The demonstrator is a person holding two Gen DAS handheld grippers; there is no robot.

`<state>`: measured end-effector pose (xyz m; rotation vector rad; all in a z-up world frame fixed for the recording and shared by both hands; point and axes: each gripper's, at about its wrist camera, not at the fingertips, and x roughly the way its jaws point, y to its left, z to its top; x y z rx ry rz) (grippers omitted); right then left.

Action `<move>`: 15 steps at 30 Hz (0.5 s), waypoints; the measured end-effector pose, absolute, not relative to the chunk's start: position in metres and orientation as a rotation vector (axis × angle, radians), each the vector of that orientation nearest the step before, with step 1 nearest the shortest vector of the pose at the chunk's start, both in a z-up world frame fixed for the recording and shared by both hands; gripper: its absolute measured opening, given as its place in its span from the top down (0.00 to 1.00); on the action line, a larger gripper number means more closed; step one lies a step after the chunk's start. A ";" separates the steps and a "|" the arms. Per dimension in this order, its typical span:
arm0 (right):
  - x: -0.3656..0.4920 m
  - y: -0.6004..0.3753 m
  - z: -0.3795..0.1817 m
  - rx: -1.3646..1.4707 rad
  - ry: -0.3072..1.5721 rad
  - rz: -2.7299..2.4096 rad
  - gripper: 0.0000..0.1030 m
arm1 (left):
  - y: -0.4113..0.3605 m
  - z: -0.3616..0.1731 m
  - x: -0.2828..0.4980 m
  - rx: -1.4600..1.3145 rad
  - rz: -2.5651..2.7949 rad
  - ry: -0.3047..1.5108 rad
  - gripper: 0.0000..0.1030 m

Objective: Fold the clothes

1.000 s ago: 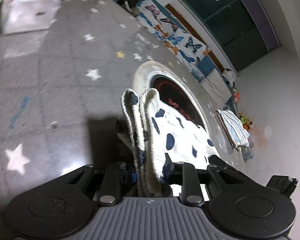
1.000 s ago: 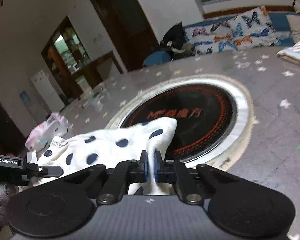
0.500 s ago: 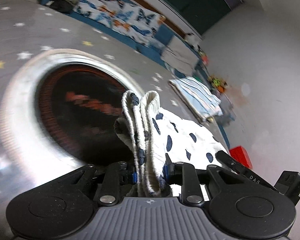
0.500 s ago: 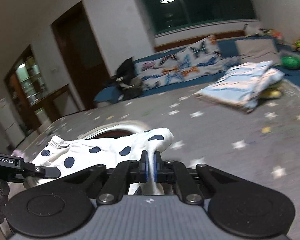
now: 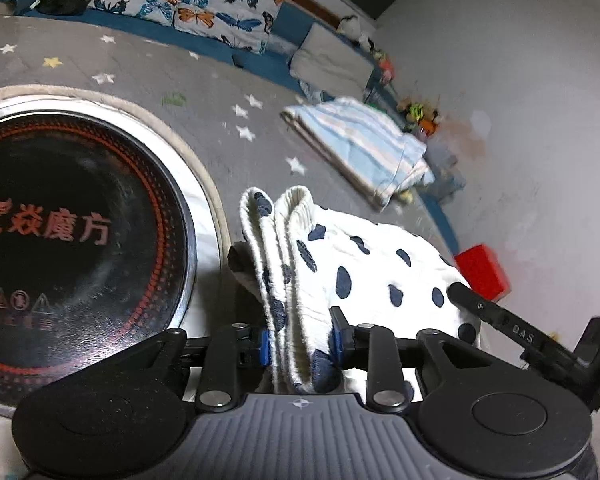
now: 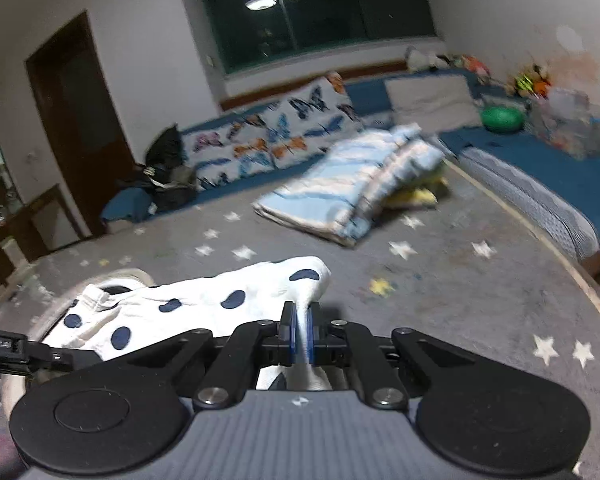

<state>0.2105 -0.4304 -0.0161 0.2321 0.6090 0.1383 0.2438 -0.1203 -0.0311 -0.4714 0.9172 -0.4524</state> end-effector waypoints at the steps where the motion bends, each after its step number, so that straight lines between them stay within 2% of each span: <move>1: 0.213 -0.433 -0.022 0.233 0.626 0.127 0.95 | -0.123 -0.034 0.244 -0.457 -0.450 0.924 0.61; 3: 0.215 -0.434 -0.036 0.209 0.657 0.095 0.92 | -0.120 -0.031 0.240 -0.436 -0.441 0.916 0.50; 5: 0.216 -0.436 -0.042 0.208 0.673 0.095 0.90 | -0.115 -0.026 0.236 -0.411 -0.436 0.897 0.46; 6: 0.217 -0.436 -0.040 0.204 0.665 0.095 0.85 | -0.114 -0.022 0.235 -0.396 -0.428 0.882 0.46; 12: 0.224 -0.430 -0.025 0.192 0.629 0.133 0.84 | -0.113 0.003 0.239 -0.335 -0.394 0.778 0.48; 15: 0.236 -0.420 -0.024 0.188 0.643 0.170 0.83 | -0.120 0.004 0.250 -0.333 -0.423 0.777 0.60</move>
